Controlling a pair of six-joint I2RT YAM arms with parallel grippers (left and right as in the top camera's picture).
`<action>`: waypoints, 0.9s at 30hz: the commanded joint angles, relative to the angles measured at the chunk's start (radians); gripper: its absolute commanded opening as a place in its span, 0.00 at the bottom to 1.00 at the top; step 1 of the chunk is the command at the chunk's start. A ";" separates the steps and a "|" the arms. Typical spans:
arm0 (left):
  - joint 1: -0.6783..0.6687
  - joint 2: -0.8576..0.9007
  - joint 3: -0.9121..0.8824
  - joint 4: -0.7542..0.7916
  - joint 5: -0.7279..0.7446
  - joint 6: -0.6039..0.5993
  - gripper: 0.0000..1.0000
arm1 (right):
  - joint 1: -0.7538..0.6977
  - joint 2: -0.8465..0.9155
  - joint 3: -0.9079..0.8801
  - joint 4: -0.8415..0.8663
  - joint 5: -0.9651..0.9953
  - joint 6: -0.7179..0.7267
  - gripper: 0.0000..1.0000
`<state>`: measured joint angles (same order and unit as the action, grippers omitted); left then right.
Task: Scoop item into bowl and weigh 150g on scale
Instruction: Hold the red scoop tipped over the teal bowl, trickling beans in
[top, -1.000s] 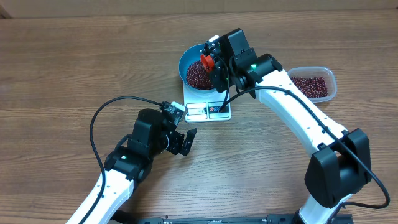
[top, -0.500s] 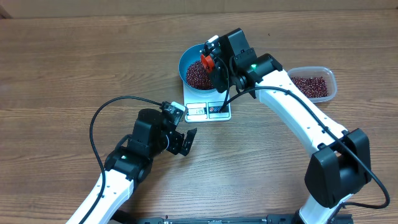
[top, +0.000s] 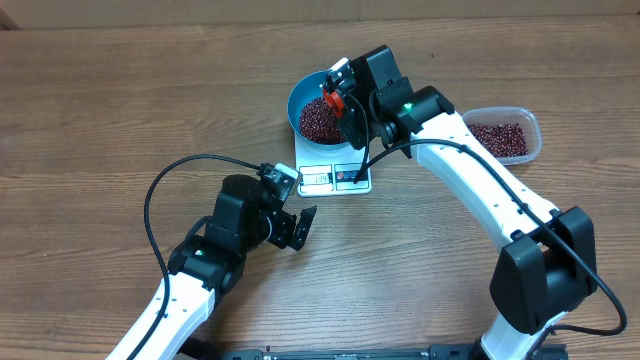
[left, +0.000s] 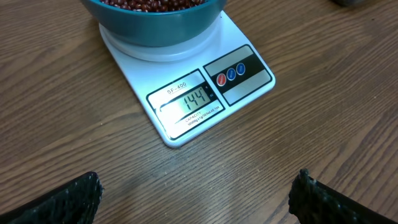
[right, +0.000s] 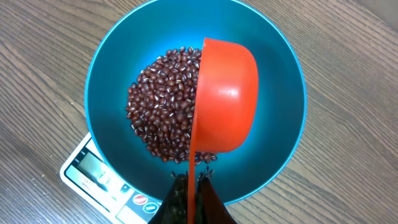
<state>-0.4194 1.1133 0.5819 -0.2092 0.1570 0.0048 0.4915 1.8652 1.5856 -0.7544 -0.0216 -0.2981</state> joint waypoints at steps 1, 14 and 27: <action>-0.006 0.005 0.004 0.004 0.011 -0.008 1.00 | 0.002 -0.040 0.032 0.005 0.006 -0.026 0.04; -0.006 0.005 0.004 0.004 0.011 -0.008 1.00 | 0.002 -0.040 0.032 0.000 -0.008 0.022 0.04; -0.006 0.005 0.004 0.004 0.011 -0.008 1.00 | 0.002 -0.040 0.032 -0.001 -0.024 0.021 0.04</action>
<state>-0.4194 1.1133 0.5819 -0.2089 0.1570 0.0048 0.4915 1.8652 1.5856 -0.7555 -0.0376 -0.2878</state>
